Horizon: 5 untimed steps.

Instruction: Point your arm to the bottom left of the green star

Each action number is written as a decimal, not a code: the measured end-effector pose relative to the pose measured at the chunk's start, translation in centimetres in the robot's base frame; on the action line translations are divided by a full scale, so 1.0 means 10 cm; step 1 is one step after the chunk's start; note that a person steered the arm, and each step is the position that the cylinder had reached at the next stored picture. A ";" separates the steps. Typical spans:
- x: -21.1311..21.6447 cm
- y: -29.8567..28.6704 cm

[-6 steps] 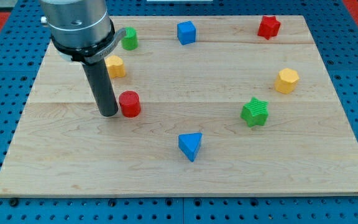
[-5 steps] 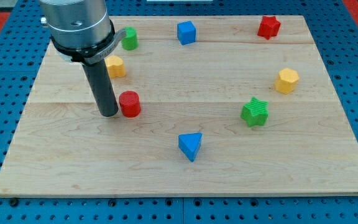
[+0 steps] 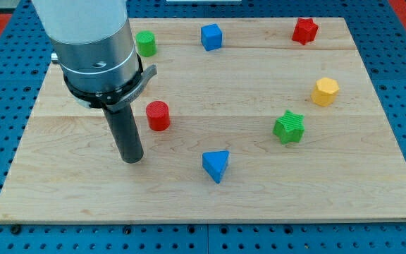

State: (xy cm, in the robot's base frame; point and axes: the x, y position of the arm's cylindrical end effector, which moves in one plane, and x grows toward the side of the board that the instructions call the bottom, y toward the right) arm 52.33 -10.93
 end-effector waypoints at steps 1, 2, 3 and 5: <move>0.00 0.00; 0.00 0.18; -0.02 0.60; -0.11 1.41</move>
